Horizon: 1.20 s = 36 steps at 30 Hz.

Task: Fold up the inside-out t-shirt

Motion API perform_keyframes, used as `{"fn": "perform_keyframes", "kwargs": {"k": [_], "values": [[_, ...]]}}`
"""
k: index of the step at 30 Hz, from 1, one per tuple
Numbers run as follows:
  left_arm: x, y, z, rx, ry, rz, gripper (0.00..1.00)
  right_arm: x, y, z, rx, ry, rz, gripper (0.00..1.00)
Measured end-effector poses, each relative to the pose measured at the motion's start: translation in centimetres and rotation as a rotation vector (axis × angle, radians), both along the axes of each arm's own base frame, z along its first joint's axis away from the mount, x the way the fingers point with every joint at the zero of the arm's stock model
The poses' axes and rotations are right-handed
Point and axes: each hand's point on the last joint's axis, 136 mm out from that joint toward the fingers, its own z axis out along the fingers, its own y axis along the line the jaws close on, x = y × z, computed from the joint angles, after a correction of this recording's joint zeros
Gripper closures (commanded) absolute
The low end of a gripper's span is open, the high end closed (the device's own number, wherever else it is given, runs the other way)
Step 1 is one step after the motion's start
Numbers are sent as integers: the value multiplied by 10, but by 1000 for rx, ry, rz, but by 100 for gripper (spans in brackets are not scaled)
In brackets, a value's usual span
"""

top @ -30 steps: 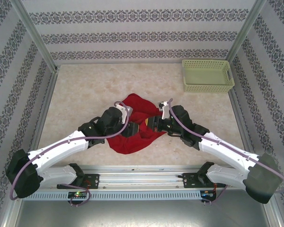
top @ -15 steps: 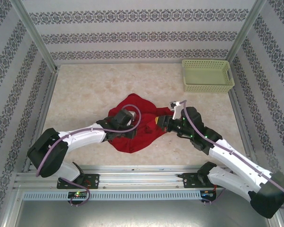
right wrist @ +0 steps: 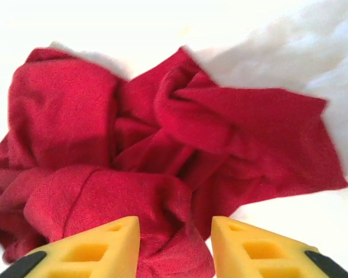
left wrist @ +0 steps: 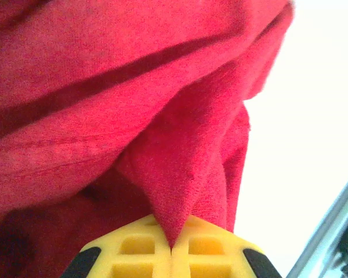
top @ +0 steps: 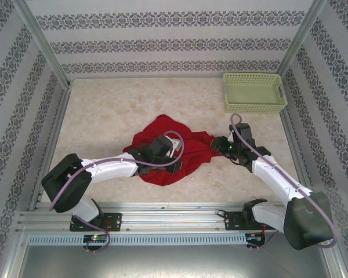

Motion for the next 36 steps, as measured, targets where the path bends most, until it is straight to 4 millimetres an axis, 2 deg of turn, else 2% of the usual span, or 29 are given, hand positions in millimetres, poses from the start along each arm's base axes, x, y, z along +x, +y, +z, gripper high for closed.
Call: {"fn": "perform_keyframes", "kwargs": {"k": [2, 4, 7, 9, 11, 14, 17, 20, 24, 32, 35, 36], "values": [[1, -2, 3, -10, 2, 8, 100, -5, -2, 9, -64, -29, 15, 45], [2, -2, 4, -16, 3, 14, 100, -17, 3, 23, -107, -76, 50, 45], [4, -1, 4, -12, 0, 27, 100, -38, 15, 46, -112, -149, 114, 45], [5, 0, 4, -8, -4, 36, 100, -52, 33, 52, -83, -168, 168, 46], [6, 0, 4, -8, -6, 41, 100, -63, 52, 46, -62, -145, 220, 46], [7, 1, 6, -10, -11, 48, 100, -75, 77, 18, -62, -60, 275, 51], [8, 1, 8, -13, -17, 55, 100, -72, 85, -10, -78, 21, 244, 56], [9, 2, 10, -16, -23, 58, 100, -63, 89, -23, -85, 47, 203, 58], [8, 3, 11, -18, -23, 60, 100, -53, 91, -34, -100, 53, 163, 59], [6, 4, 9, -19, -15, 66, 100, -38, 99, -42, -112, 45, 149, 61], [6, 4, 10, -20, -15, 67, 100, -33, 101, -45, -129, 46, 142, 65], [6, 5, 10, -21, -15, 68, 100, -31, 101, -46, -136, 47, 140, 69]]}}
